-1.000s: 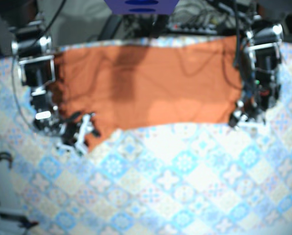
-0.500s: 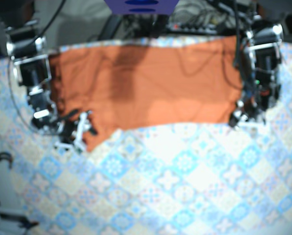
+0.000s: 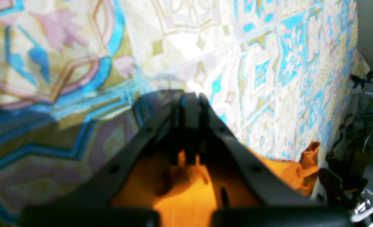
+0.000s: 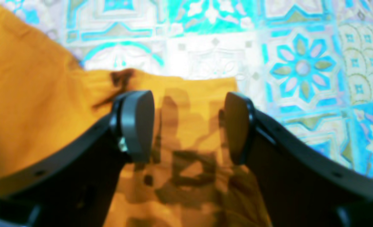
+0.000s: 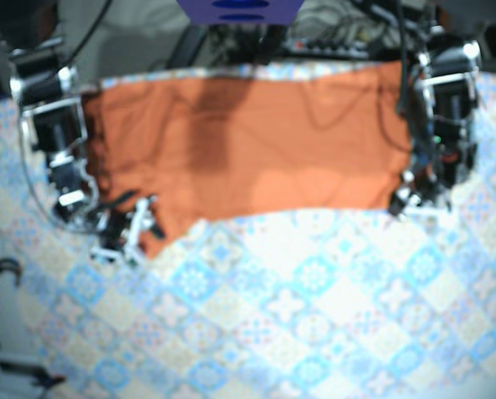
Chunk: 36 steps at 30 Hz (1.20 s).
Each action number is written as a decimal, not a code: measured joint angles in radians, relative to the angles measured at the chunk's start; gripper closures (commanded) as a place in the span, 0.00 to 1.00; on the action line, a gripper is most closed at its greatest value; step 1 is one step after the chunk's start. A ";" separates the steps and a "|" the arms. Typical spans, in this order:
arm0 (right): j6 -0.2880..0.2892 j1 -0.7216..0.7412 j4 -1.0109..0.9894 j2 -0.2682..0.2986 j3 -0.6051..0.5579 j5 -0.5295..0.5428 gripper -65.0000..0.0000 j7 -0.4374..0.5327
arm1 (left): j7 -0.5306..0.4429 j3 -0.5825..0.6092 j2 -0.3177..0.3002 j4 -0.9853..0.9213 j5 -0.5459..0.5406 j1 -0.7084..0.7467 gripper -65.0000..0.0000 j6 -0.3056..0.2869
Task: Fold the T-shirt properly
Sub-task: 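Close both grippers on the shirt's side edges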
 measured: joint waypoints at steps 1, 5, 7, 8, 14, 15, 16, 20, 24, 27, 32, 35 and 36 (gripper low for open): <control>0.000 0.014 -0.032 0.001 0.000 -0.001 0.47 0.010 | 0.000 0.000 0.000 0.000 -0.001 0.000 1.00 0.000; -0.006 0.051 -0.158 0.002 0.001 -0.002 0.47 0.084 | 0.000 0.000 0.000 0.000 0.002 0.000 1.00 0.000; 0.000 0.065 -0.205 0.004 0.001 -0.005 0.47 0.097 | 0.000 0.000 0.000 0.000 0.003 0.000 1.00 0.000; 0.000 0.069 -0.220 0.008 0.000 -0.005 0.47 0.106 | 0.000 0.000 0.000 0.000 0.003 0.000 1.00 -0.002; -0.007 0.074 -0.237 0.027 0.001 -0.005 0.47 0.121 | -0.001 0.000 0.000 0.000 0.003 0.000 1.00 -0.001; -0.007 0.073 -0.237 0.027 0.001 -0.005 0.47 0.120 | 0.000 0.000 0.000 0.000 0.003 0.000 1.00 -0.002; -0.007 0.074 -0.237 0.028 0.001 -0.005 0.47 0.121 | 0.000 0.000 0.000 0.000 0.003 0.000 1.00 -0.002; -0.001 0.075 -0.237 0.045 0.001 -0.005 0.47 0.121 | 0.000 0.002 0.000 0.000 0.003 0.000 1.00 -0.002; -0.012 0.075 -0.237 0.050 0.001 -0.005 0.47 0.122 | -0.001 0.002 0.000 0.000 0.003 0.000 1.00 -0.002; -0.079 0.074 -0.237 0.042 0.000 -0.002 0.47 0.151 | 0.000 0.002 0.000 0.000 0.003 0.000 1.00 -0.002; -0.097 0.082 -0.272 0.047 0.000 0.000 0.47 0.148 | -0.002 0.002 0.000 0.000 0.003 0.000 1.00 -0.002; -0.034 0.109 -0.379 0.045 -0.002 0.016 0.47 0.161 | 0.000 0.002 0.000 0.000 0.002 -0.001 1.00 -0.002; -0.027 0.119 -0.404 0.044 -0.002 0.017 0.47 0.162 | 0.000 0.002 0.000 0.000 0.002 0.000 1.00 -0.002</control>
